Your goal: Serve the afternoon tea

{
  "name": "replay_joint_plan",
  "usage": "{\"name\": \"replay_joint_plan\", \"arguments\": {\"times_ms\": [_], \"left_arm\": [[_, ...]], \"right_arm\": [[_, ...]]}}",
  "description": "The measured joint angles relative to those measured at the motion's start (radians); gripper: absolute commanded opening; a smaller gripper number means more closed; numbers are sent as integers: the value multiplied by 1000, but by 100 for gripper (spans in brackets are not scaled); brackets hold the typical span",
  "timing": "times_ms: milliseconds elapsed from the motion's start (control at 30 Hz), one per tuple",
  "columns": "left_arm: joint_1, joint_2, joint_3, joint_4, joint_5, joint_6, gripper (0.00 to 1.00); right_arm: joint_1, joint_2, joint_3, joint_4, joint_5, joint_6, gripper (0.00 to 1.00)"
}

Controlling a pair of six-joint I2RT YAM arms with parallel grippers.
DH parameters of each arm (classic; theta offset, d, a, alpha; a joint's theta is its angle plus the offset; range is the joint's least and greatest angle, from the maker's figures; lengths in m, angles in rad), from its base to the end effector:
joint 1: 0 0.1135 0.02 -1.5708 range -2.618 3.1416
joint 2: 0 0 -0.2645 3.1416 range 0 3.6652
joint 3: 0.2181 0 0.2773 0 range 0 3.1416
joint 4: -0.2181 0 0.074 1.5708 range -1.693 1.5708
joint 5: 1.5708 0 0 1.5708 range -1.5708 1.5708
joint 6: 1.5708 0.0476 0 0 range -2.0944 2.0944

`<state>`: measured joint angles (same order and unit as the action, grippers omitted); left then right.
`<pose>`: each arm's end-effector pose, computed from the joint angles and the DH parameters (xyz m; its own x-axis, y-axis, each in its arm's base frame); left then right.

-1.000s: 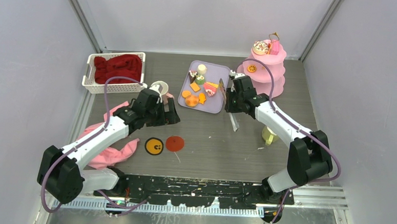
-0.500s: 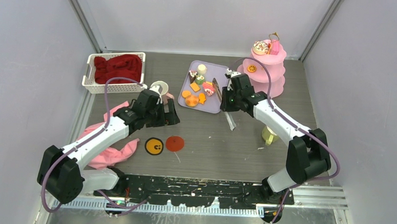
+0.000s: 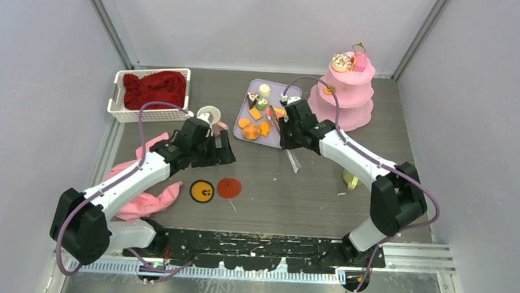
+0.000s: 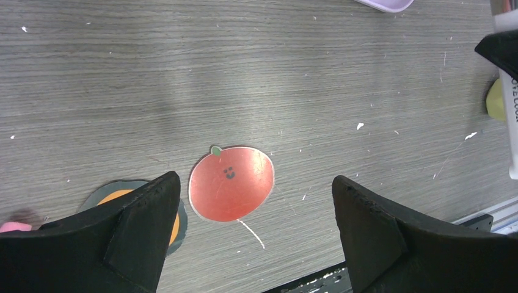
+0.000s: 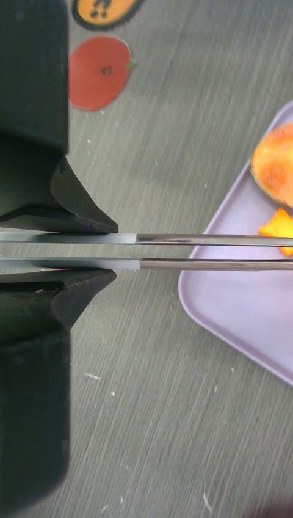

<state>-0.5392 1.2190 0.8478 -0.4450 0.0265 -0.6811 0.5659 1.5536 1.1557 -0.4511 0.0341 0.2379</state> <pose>0.2449 -0.1480 0.2309 -0.8187 -0.2436 -0.5200 0.0172 0.8947 -0.4463 0.3120 0.1963 0.2371 -0.7376 -0.1895 -0.6482 -0.3530 0.9264 0.1308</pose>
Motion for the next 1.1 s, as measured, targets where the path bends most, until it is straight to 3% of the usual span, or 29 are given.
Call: {"name": "replay_joint_plan", "arguments": {"times_ms": [233, 367, 800, 1100], "left_arm": [[0, 0, -3, 0, 0, 0, 94], [0, 0, -5, 0, 0, 0, 94], [0, 0, -12, 0, 0, 0, 94], [0, 0, -14, 0, 0, 0, 94]], "right_arm": [[65, 69, 73, -53, 193, -22, 43], [109, 75, 99, -82, 294, -34, 47], [152, 156, 161, -113, 421, -64, 48], [109, 258, 219, -100, 477, -92, 45]]}}
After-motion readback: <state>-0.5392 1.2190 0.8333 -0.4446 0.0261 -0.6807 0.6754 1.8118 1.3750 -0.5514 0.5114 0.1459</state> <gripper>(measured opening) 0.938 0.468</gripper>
